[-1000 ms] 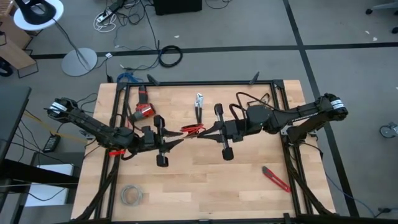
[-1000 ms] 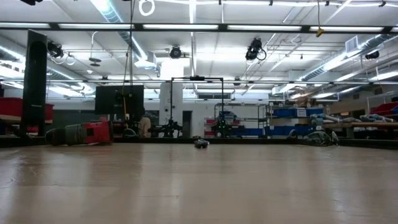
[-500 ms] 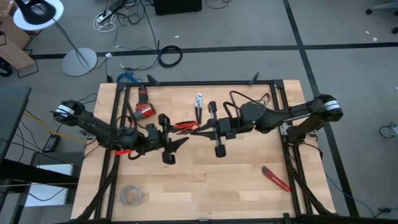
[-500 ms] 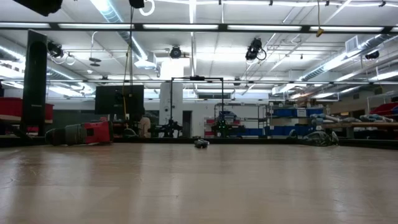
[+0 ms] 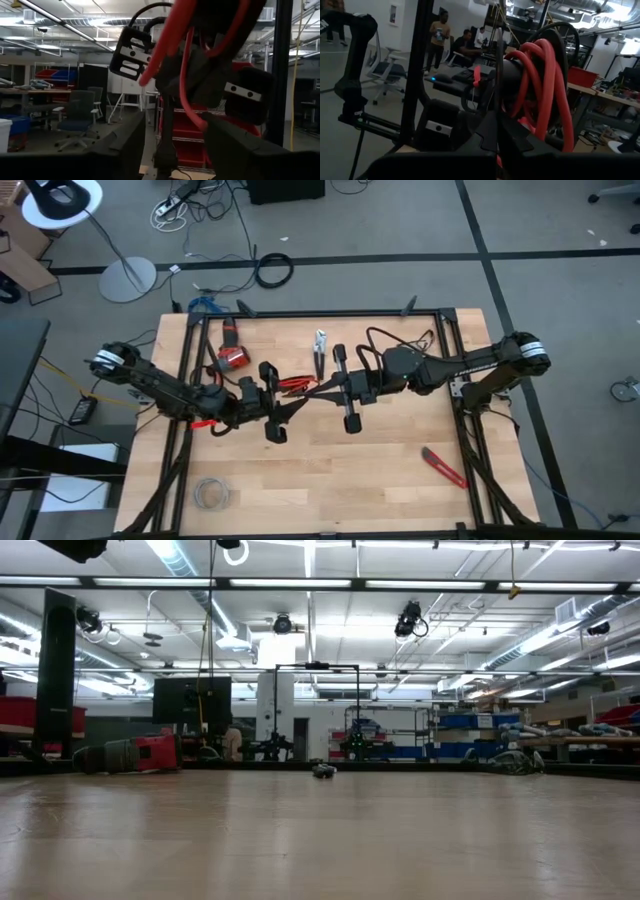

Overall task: Coil cords
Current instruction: Uncoil the red wire from the black spool

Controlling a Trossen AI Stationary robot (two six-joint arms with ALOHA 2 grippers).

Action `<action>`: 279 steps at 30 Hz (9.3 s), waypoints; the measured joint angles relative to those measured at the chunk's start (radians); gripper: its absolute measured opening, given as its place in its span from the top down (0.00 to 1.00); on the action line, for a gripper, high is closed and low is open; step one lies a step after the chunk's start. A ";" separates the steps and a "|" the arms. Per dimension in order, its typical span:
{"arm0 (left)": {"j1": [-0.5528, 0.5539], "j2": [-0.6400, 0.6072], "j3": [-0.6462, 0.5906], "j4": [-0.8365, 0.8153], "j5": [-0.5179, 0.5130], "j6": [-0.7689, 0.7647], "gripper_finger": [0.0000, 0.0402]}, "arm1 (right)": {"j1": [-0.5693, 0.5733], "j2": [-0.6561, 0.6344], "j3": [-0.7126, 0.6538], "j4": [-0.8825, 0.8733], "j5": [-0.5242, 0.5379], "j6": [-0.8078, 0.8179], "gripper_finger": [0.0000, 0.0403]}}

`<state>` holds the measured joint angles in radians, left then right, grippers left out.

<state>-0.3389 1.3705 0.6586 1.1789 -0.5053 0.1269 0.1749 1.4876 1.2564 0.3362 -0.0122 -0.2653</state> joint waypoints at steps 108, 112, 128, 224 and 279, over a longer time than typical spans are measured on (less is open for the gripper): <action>0.034 -0.002 -0.001 0.005 0.162 -0.235 0.53 | 0.012 -0.048 0.000 -0.064 0.022 -0.024 1.00; 0.053 -0.002 -0.001 -0.034 0.159 -0.311 0.44 | 0.013 -0.048 0.000 -0.064 0.021 -0.022 1.00; 0.105 -0.001 0.151 -0.370 0.186 -0.368 0.38 | 0.013 -0.020 0.000 -0.065 0.019 -0.015 1.00; -0.033 -0.252 0.150 -1.054 0.107 -0.003 0.63 | 0.059 -0.032 0.000 -0.677 -0.026 0.265 1.00; 0.047 -0.216 0.151 -0.869 -0.109 0.046 0.99 | 0.073 -0.034 0.000 -0.624 -0.083 0.233 1.00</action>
<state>-0.2918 1.1545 0.8093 0.3101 -0.6142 0.1732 0.2483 1.4536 1.2564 -0.2879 -0.0953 -0.0325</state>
